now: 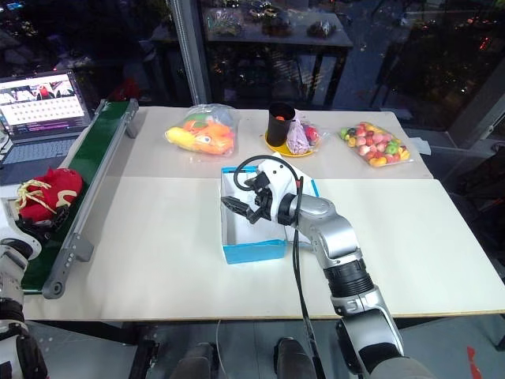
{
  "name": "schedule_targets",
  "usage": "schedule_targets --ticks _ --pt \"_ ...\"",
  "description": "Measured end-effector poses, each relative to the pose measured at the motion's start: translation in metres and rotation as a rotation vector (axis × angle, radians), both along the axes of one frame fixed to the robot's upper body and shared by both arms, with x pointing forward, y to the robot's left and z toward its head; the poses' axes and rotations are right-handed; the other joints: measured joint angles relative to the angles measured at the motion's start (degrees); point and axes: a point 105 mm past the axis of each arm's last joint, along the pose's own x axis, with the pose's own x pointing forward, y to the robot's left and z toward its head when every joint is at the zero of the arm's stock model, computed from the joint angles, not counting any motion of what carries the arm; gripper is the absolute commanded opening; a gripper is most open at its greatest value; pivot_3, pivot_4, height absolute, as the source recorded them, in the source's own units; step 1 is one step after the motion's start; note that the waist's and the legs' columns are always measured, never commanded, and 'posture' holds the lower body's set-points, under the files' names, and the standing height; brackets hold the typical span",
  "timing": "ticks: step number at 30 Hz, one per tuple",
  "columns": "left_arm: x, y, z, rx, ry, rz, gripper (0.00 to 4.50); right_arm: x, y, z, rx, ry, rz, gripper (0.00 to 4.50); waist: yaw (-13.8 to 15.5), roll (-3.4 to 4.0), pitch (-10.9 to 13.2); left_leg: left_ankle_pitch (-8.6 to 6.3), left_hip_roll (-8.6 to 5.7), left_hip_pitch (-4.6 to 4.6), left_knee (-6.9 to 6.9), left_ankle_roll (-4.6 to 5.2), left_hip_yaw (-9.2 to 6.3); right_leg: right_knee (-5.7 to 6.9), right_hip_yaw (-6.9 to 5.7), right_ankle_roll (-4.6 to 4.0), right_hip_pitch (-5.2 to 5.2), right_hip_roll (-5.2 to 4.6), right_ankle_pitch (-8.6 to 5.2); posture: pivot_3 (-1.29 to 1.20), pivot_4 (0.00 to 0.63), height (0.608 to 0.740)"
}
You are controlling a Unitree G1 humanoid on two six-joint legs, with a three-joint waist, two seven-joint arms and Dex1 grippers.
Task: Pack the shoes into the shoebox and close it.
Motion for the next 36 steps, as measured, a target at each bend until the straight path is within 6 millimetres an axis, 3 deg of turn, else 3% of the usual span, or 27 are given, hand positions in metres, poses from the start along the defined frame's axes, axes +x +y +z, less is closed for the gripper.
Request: schedule_targets --ticks 1,5,8,12,15,19,24,27,35,36 --pt "0.002 -0.002 0.000 -0.001 0.000 -0.007 2.63 0.000 -0.001 0.000 -0.002 0.000 -0.005 4.50 0.2 0.00 0.0 0.00 0.00 -0.01 0.00 0.00 0.00 0.01 -0.01 0.00 0.00 0.00 0.00 0.00 0.150 0.733" --pt "0.021 -0.030 0.013 -0.015 -0.042 -0.099 2.63 0.001 -0.006 0.003 -0.009 -0.005 -0.019 4.50 1.0 -0.04 0.0 0.03 0.00 -0.06 0.01 -0.05 0.00 -0.01 -0.02 0.02 0.00 -0.01 0.01 0.00 0.150 0.733" --pt "0.044 -0.076 0.052 -0.017 -0.155 -0.242 2.63 0.002 -0.006 0.016 0.102 0.032 -0.028 4.50 1.3 -0.14 0.1 0.05 0.00 -0.19 0.04 -0.08 -0.04 -0.02 -0.06 0.01 -0.05 -0.01 0.04 0.00 0.150 0.733" --pt "0.059 -0.153 0.134 -0.022 -0.379 -0.462 2.63 0.004 -0.003 0.073 0.466 0.082 -0.010 4.50 1.1 -0.15 0.1 0.07 0.00 -0.54 0.05 -0.09 -0.06 0.02 -0.04 -0.04 -0.40 -0.01 0.19 0.00 0.150 0.733" --pt "0.059 -0.203 0.165 -0.015 -0.445 -0.601 2.63 0.004 -0.012 0.117 0.767 0.137 0.025 4.50 0.8 -0.14 0.1 0.05 -0.01 -0.53 0.03 -0.08 -0.06 0.04 -0.04 -0.05 -0.40 -0.02 0.20 0.00 0.150 0.733" --pt "0.065 -0.260 0.180 -0.057 -0.447 -0.755 2.63 0.013 -0.045 0.151 1.094 0.227 0.021 4.50 0.8 -0.13 0.1 0.05 -0.02 -0.56 0.01 -0.07 -0.06 0.02 -0.04 -0.05 -0.42 -0.02 0.20 0.00 0.150 0.733" --pt "0.062 -0.302 0.203 -0.070 -0.486 -0.881 2.63 0.019 -0.061 0.152 1.206 0.312 -0.016 4.50 -0.5 0.02 0.2 0.05 -0.03 -0.65 0.01 -0.05 -0.05 0.01 -0.02 -0.05 -0.49 -0.01 0.20 0.00 0.150 0.733" --pt "0.057 -0.330 0.201 -0.089 -0.470 -0.976 2.63 0.019 -0.063 0.152 1.206 0.319 -0.032 4.50 -0.7 0.06 0.2 0.05 -0.03 -0.72 0.01 -0.03 -0.06 0.00 -0.01 -0.05 -0.55 0.00 0.20 0.00 0.150 0.733" --pt "0.053 -0.353 0.188 -0.101 -0.399 -1.060 2.63 0.020 -0.064 0.143 1.155 0.306 -0.103 4.50 -1.0 0.14 0.2 0.06 -0.04 -0.78 0.02 0.00 -0.07 0.02 -0.01 -0.04 -0.60 0.00 0.20 0.00 0.150 0.733" --pt "0.051 -0.357 0.188 -0.100 -0.400 -1.073 2.62 0.021 -0.065 0.141 1.146 0.305 -0.121 4.24 -1.0 0.14 0.2 0.07 -0.05 -0.80 0.02 0.00 -0.06 0.01 -0.01 -0.03 -0.61 -0.01 0.20 0.00 0.150 0.733"
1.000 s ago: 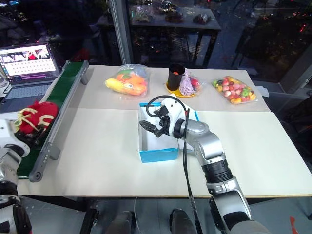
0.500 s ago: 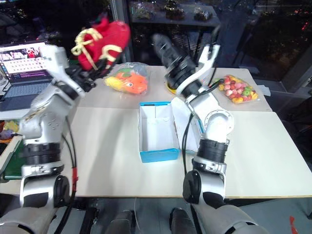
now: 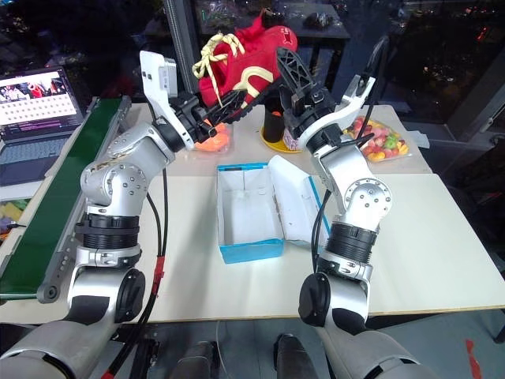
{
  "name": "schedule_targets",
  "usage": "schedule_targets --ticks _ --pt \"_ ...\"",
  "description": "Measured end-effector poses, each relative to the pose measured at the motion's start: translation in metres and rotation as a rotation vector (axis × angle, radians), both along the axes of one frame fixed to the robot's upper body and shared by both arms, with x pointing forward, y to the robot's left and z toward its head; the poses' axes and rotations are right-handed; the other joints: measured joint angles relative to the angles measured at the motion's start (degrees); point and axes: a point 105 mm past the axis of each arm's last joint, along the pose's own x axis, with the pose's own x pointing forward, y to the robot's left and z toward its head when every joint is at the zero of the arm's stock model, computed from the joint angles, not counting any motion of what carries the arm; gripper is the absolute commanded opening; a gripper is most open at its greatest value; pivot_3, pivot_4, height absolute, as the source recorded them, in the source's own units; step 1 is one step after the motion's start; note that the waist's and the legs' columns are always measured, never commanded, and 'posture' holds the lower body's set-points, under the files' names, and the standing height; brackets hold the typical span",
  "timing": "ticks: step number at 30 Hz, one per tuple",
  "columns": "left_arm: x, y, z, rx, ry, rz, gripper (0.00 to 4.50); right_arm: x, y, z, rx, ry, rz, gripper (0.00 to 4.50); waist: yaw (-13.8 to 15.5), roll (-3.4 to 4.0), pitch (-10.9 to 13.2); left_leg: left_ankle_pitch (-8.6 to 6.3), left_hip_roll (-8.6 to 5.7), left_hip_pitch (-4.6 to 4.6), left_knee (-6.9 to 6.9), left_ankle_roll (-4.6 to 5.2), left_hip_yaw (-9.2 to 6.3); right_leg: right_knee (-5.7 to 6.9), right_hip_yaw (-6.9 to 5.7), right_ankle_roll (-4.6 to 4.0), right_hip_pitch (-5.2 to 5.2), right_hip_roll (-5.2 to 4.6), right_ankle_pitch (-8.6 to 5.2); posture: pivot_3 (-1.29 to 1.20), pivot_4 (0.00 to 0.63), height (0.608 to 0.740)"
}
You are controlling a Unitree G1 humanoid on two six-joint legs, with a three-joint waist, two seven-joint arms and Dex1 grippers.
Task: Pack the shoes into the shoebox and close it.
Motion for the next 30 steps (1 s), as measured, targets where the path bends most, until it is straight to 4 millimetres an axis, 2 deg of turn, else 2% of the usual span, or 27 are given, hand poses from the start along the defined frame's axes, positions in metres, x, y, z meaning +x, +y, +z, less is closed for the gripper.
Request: schedule_targets --ticks 2,7,8,10,12,16,19,21,23,26,30 --pt "-0.003 -0.005 0.000 0.005 0.000 -0.018 2.62 0.000 0.001 -0.001 -0.010 0.003 -0.005 3.77 0.0 0.02 0.0 0.00 0.00 -0.01 0.00 0.00 0.00 -0.02 0.00 0.01 0.00 0.00 0.00 0.00 0.150 0.733" --pt "-0.002 -0.007 -0.005 0.009 0.026 -0.019 2.62 0.000 0.000 0.001 -0.035 -0.011 -0.023 2.10 0.0 0.03 0.0 0.00 0.00 0.00 0.00 0.00 0.00 -0.01 0.00 0.01 -0.01 0.01 0.00 0.00 0.150 0.733" --pt "-0.002 -0.007 -0.006 0.009 0.029 -0.018 3.00 0.000 0.001 0.000 -0.040 -0.009 -0.026 1.67 -0.1 0.03 0.0 0.00 0.00 0.00 0.00 0.00 -0.01 0.00 0.00 0.01 0.00 0.01 0.00 0.00 0.150 0.733" --pt "-0.002 -0.006 -0.006 0.008 0.029 -0.017 3.61 0.001 0.001 -0.001 -0.047 -0.003 -0.037 1.06 0.0 0.03 0.0 0.00 0.00 0.00 0.01 0.00 -0.01 0.01 0.00 0.01 0.00 0.00 0.01 0.00 0.150 0.733" --pt "-0.005 -0.006 -0.002 -0.009 0.017 -0.028 4.40 0.004 -0.001 -0.003 -0.069 0.009 -0.061 0.43 0.1 0.04 0.0 0.00 0.00 -0.01 0.02 0.00 -0.01 -0.01 0.00 0.01 0.00 0.00 0.01 0.00 0.150 0.733" --pt "-0.006 0.010 0.000 -0.015 0.012 0.008 4.50 0.011 -0.012 -0.005 -0.163 0.013 -0.149 0.33 0.1 0.04 0.0 0.00 0.00 0.00 0.01 0.01 0.00 -0.01 0.01 0.01 0.00 0.00 0.01 0.00 0.150 0.733" --pt "0.000 0.043 -0.018 0.028 0.056 0.111 4.50 0.021 -0.035 -0.007 -0.342 0.016 -0.256 0.32 0.0 0.09 0.1 0.01 -0.01 0.01 0.02 0.01 0.01 0.01 0.04 0.01 -0.02 0.00 0.00 0.00 0.150 0.733" --pt "0.003 0.064 -0.026 0.036 0.087 0.178 4.50 0.026 -0.045 -0.016 -0.494 0.034 -0.287 0.32 0.0 0.09 0.1 0.01 -0.01 0.00 0.01 0.01 0.01 0.00 0.03 0.01 -0.03 0.00 0.00 0.00 0.150 0.733" --pt "0.004 0.079 -0.028 0.053 0.092 0.237 4.50 0.027 -0.037 -0.032 -0.671 0.054 -0.237 0.32 -0.4 0.09 0.1 0.00 -0.01 0.02 0.01 0.01 0.02 0.00 0.06 0.00 -0.02 0.00 0.00 0.00 0.150 0.733" --pt "0.005 0.086 -0.034 0.061 0.105 0.273 4.50 0.026 -0.014 -0.063 -0.834 0.096 -0.110 0.32 -0.5 0.09 0.1 0.01 -0.01 0.01 0.01 0.01 0.01 0.02 0.05 0.00 -0.03 0.01 0.00 0.00 0.150 0.733" --pt "0.000 0.091 -0.049 0.109 0.121 0.299 4.50 0.023 -0.001 -0.083 -0.920 0.122 -0.018 0.32 -0.3 0.09 0.1 0.01 -0.02 -0.03 0.04 0.01 0.01 -0.05 0.05 0.02 -0.03 -0.01 0.02 0.00 0.150 0.733"
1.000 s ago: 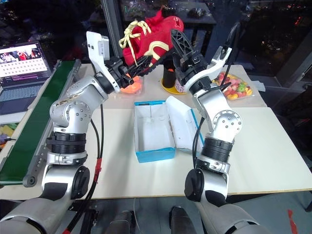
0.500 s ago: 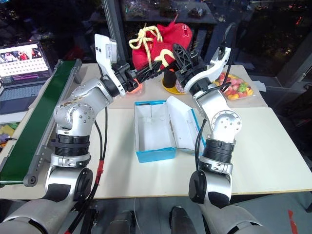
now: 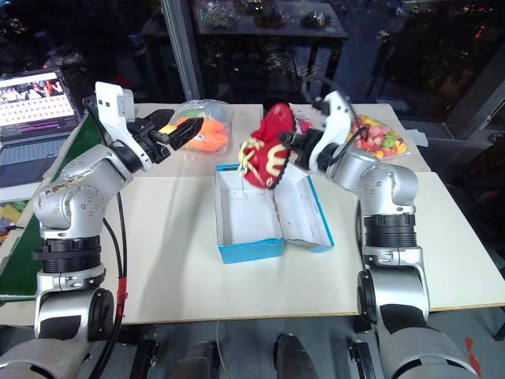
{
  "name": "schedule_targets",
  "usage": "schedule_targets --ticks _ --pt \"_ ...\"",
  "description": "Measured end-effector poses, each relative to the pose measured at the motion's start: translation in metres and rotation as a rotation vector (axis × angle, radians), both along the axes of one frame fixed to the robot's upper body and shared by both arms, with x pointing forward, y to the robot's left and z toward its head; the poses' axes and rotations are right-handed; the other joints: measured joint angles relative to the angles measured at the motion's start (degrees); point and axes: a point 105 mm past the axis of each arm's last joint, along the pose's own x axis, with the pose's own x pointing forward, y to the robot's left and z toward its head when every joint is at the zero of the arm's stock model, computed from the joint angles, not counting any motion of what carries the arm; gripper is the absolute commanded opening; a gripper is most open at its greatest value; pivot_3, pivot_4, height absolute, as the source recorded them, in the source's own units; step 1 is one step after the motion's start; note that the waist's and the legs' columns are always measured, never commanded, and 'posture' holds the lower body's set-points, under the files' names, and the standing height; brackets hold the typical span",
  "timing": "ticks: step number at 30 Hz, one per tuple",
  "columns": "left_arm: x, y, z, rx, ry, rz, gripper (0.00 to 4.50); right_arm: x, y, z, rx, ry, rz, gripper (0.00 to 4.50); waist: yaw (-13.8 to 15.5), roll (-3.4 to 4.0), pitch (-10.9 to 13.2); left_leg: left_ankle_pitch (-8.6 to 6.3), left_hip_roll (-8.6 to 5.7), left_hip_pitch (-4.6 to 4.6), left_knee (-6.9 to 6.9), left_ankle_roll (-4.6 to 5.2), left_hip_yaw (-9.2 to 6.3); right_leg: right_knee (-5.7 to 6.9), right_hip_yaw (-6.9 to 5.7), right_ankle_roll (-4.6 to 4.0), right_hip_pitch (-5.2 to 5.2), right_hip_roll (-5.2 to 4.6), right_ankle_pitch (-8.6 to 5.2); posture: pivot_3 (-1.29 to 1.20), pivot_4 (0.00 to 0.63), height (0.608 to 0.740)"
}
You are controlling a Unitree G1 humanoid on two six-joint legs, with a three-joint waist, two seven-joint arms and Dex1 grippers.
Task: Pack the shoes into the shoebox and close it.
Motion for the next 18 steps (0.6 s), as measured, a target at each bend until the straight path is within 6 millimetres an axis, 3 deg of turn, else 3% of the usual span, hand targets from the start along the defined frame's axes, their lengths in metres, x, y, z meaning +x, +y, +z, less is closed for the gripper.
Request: schedule_targets --ticks 3,8,14,18 --pt "-0.006 0.005 -0.024 0.088 0.059 0.002 4.50 -0.002 0.003 -0.011 -0.059 0.035 0.025 0.32 0.0 0.00 0.0 0.00 0.00 -0.04 0.00 0.00 -0.01 0.02 -0.01 0.00 -0.05 0.00 0.00 0.00 0.150 0.733" --pt "-0.045 0.006 -0.072 0.406 0.181 -0.176 4.50 -0.012 0.006 -0.035 -0.244 0.112 0.081 0.32 -0.3 0.05 0.0 0.00 0.01 -0.06 0.00 0.00 0.00 0.06 0.00 -0.01 -0.13 0.00 -0.01 0.00 0.150 0.733" --pt "-0.080 -0.012 -0.067 0.545 0.153 -0.403 4.50 -0.026 0.023 -0.041 -0.347 0.143 0.177 0.32 0.0 0.04 0.0 0.02 0.01 -0.02 0.03 0.02 0.00 0.07 0.00 0.00 -0.09 0.02 -0.01 0.00 0.150 0.733" --pt "-0.088 -0.015 -0.066 0.563 0.161 -0.462 4.50 -0.027 0.023 -0.047 -0.409 0.158 0.186 0.32 0.1 0.04 0.0 0.02 0.02 -0.01 0.03 0.03 -0.01 0.07 -0.01 0.01 -0.08 0.02 -0.02 0.00 0.150 0.733"
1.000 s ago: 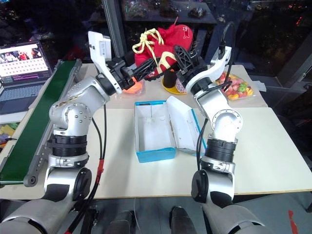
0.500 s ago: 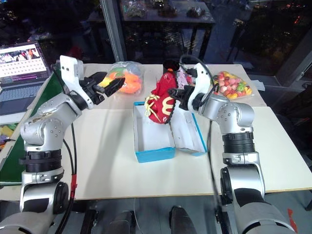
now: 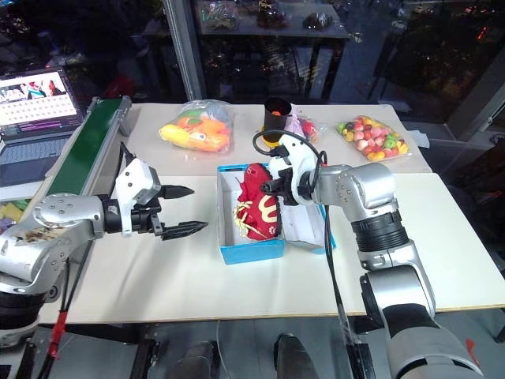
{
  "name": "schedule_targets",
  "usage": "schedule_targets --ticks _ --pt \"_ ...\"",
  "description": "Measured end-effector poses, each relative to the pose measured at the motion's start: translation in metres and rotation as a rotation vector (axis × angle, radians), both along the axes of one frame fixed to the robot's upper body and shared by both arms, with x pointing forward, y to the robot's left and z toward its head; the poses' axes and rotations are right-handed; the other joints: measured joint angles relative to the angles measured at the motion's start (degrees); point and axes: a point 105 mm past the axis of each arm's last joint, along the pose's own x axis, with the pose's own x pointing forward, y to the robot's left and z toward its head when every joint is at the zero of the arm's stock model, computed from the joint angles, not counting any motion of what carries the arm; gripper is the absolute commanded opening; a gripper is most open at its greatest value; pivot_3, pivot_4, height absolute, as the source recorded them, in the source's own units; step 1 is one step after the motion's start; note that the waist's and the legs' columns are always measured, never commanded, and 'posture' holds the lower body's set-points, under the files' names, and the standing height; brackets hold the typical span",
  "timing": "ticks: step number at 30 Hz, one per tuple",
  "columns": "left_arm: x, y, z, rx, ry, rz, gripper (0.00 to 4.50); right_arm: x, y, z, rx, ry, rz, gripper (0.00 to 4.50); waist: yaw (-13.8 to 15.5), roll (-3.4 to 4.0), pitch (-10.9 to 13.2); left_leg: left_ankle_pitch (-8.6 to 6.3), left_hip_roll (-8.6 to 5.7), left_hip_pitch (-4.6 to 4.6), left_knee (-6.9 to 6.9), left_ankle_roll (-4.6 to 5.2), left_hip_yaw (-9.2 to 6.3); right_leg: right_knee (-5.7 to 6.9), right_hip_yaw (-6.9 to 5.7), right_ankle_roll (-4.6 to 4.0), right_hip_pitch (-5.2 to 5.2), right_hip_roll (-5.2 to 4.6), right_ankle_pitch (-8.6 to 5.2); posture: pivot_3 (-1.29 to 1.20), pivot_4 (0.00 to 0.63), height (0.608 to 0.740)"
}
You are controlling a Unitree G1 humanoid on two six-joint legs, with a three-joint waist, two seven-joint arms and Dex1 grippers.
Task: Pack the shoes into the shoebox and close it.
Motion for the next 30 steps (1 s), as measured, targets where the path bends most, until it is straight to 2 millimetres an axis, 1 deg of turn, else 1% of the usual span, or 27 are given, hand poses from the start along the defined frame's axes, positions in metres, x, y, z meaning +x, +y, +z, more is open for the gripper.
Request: schedule_targets --ticks 4,8,11,14,16,18,21,22,23,25,27,28,30 --pt "-0.001 0.000 -0.002 -0.002 0.018 -0.003 4.50 0.000 -0.001 -0.010 -0.050 0.022 0.004 0.32 0.0 0.00 0.0 0.00 0.00 0.00 0.01 0.00 0.00 -0.01 0.00 0.00 0.01 0.00 0.00 0.00 0.150 0.733" --pt "-0.007 -0.004 -0.004 -0.002 0.026 -0.017 4.50 0.005 -0.007 -0.032 -0.082 0.075 -0.011 0.32 0.0 0.00 0.0 0.00 0.00 0.00 0.01 0.00 0.01 -0.03 0.01 0.00 0.03 -0.01 0.00 0.00 0.150 0.733" --pt "-0.012 -0.002 -0.008 -0.029 0.049 0.015 4.50 0.015 -0.021 -0.053 -0.107 0.110 -0.047 0.32 0.0 -0.01 0.0 0.00 0.00 0.05 0.04 0.00 0.01 -0.04 0.01 0.00 0.09 -0.01 0.00 0.00 0.150 0.733" --pt "-0.021 -0.003 -0.015 -0.037 0.077 0.031 4.50 0.026 -0.033 -0.063 -0.125 0.109 -0.059 0.32 -0.1 -0.06 0.0 0.00 0.00 0.26 0.04 0.00 0.02 -0.03 0.01 0.00 0.28 -0.01 0.00 0.00 0.150 0.733" --pt "-0.026 -0.005 -0.016 -0.040 0.087 0.030 4.50 0.031 -0.035 -0.068 -0.137 0.101 -0.047 0.32 -0.1 -0.09 -0.1 0.00 0.00 0.57 0.04 0.00 0.01 -0.02 0.01 0.07 0.57 0.00 -0.05 0.00 0.150 0.733" --pt "-0.028 -0.005 -0.014 -0.044 0.078 0.037 4.50 0.035 -0.032 -0.072 -0.155 0.089 -0.031 1.31 -0.3 -0.10 -0.1 0.00 0.01 1.13 0.04 0.01 0.01 -0.09 0.01 0.42 1.10 0.01 -0.29 0.00 0.150 0.733" --pt "-0.028 -0.003 -0.010 -0.046 0.060 0.051 4.50 0.042 -0.031 -0.076 -0.198 0.050 -0.025 2.11 -0.4 -0.12 -0.1 0.07 0.00 1.33 0.04 0.10 0.02 -0.07 0.03 0.25 1.25 0.01 -0.29 0.00 0.150 0.733" --pt "-0.028 -0.001 -0.011 -0.040 0.067 0.057 4.50 0.044 -0.030 -0.075 -0.208 0.034 -0.026 2.52 -0.4 -0.12 -0.1 0.11 0.00 1.31 0.04 0.14 0.02 -0.03 0.03 0.12 1.21 0.01 -0.31 0.00 0.150 0.733" --pt "-0.028 -0.001 -0.011 -0.039 0.073 0.059 4.50 0.046 -0.030 -0.074 -0.220 0.022 -0.026 2.82 -0.4 -0.12 -0.1 0.13 0.00 1.32 0.04 0.14 0.01 0.00 0.04 0.11 1.18 0.04 -0.29 0.00 0.150 0.733" --pt "-0.029 -0.002 -0.011 -0.043 0.078 0.056 4.50 0.049 -0.033 -0.071 -0.234 0.006 -0.035 3.56 -0.6 -0.12 -0.1 0.14 0.02 1.30 0.04 0.15 0.00 0.03 0.06 0.32 1.15 0.07 -0.17 0.00 0.150 0.733" --pt "-0.029 -0.002 -0.011 -0.044 0.079 0.055 4.50 0.051 -0.035 -0.069 -0.237 -0.005 -0.045 4.22 -0.6 -0.12 -0.1 0.14 0.03 1.25 0.03 0.15 0.00 0.04 0.07 0.30 1.09 0.09 -0.20 0.00 0.150 0.733" --pt "-0.028 -0.001 -0.011 -0.044 0.079 0.056 4.50 0.053 -0.036 -0.065 -0.238 -0.017 -0.052 4.46 -0.9 -0.11 -0.1 0.14 0.04 1.15 0.01 0.15 0.01 0.04 0.12 0.28 0.97 0.11 -0.20 0.00 0.150 0.733" --pt "-0.028 -0.001 -0.010 -0.043 0.078 0.054 4.50 0.055 -0.036 -0.059 -0.243 -0.038 -0.065 4.46 -1.1 -0.10 -0.1 0.14 0.06 1.00 -0.01 0.15 0.00 0.06 0.13 0.23 0.82 0.14 -0.18 0.00 0.150 0.733"
